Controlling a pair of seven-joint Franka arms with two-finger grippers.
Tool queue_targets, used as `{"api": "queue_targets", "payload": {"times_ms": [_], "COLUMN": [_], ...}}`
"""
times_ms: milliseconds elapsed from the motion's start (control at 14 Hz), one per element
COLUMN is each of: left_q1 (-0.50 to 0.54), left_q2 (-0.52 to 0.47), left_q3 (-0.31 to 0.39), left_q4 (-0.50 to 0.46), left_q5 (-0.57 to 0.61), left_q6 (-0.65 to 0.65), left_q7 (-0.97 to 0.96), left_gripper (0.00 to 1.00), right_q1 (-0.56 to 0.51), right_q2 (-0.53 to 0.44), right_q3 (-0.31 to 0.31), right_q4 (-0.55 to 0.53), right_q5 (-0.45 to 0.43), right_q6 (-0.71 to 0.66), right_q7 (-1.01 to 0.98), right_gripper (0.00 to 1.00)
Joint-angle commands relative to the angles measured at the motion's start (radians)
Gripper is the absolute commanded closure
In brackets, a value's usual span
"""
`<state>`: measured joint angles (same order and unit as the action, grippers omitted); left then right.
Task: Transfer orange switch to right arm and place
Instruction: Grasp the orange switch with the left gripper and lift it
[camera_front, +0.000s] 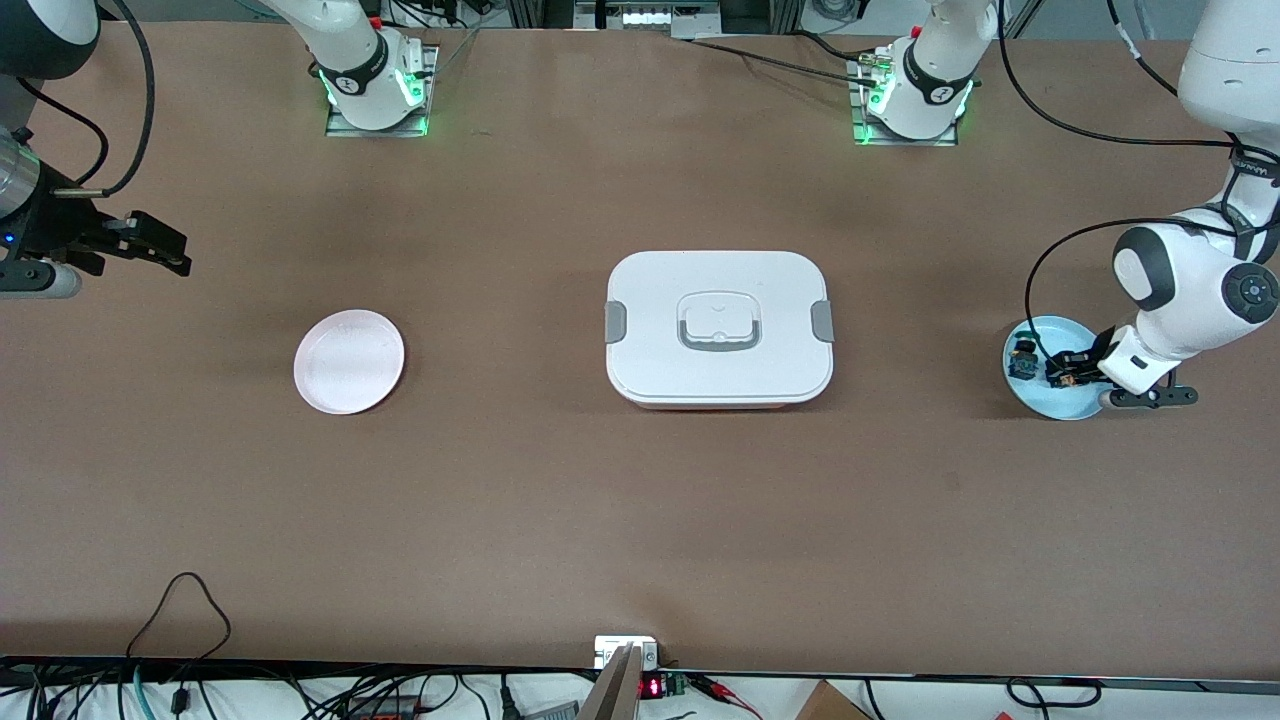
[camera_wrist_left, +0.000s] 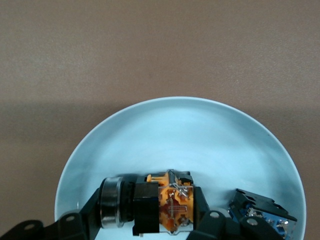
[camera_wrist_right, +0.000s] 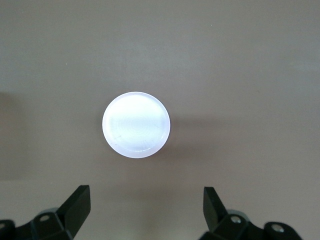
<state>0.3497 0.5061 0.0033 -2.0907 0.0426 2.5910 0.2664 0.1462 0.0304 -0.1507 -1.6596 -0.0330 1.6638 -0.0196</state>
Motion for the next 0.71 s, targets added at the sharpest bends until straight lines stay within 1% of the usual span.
{"api": "queue_targets", "payload": {"times_ms": [0,71,142,214,285,356,427,498,641], "left_q1": [0.002,0.000,0.002,-0.001,-0.002,-0.002,-0.005,-0.005,-0.002], "left_q2": [-0.061,-0.079,-0.080,-0.078,-0.077,-0.077,-0.077,-0.077,-0.075], "left_q3": [-0.019,-0.022,-0.025,-0.026,-0.046,-0.058,-0.068,-0.089,-0.147], "left_q4": [0.014,0.047,0.099,0.159,0.216,0.265,0.314,0.357,0.437], "left_q5": [0.020,0.020,0.025,0.025,0.025,0.025,0.026,0.025,0.010], "left_q6": [-0.052,-0.118,-0.196,-0.265,-0.347,-0.430,-0.528,-0.616,-0.789], "left_q7": [0.043,0.063,0.133,0.193,0.214,0.220,0.246,0.308,0.427], "left_gripper": [0.66,0.72,0.76,0.77,0.78,0.81,0.87,0.92,0.93], "right_q1": [-0.003,-0.004,-0.002,-0.003,-0.005,-0.005,-0.008,-0.005,-0.002], "right_q2": [-0.009,-0.009,-0.009,-0.009,-0.009,-0.010,-0.009,-0.006,-0.006], "right_q3": [0.002,0.002,0.002,0.002,0.000,-0.004,-0.004,-0.001,0.002], "right_q4": [0.006,0.006,0.006,0.006,0.006,0.006,0.008,0.008,0.008], "right_q5": [0.013,0.013,0.012,0.013,0.013,0.013,0.013,0.013,0.010], "right_q6": [-0.007,-0.012,-0.012,-0.013,-0.013,-0.013,-0.012,-0.010,-0.015], "right_q7": [0.006,0.004,0.004,0.004,0.004,0.000,0.001,0.004,-0.006], "right_gripper": [0.00,0.00,0.00,0.00,0.00,0.00,0.00,0.00,0.00]}}
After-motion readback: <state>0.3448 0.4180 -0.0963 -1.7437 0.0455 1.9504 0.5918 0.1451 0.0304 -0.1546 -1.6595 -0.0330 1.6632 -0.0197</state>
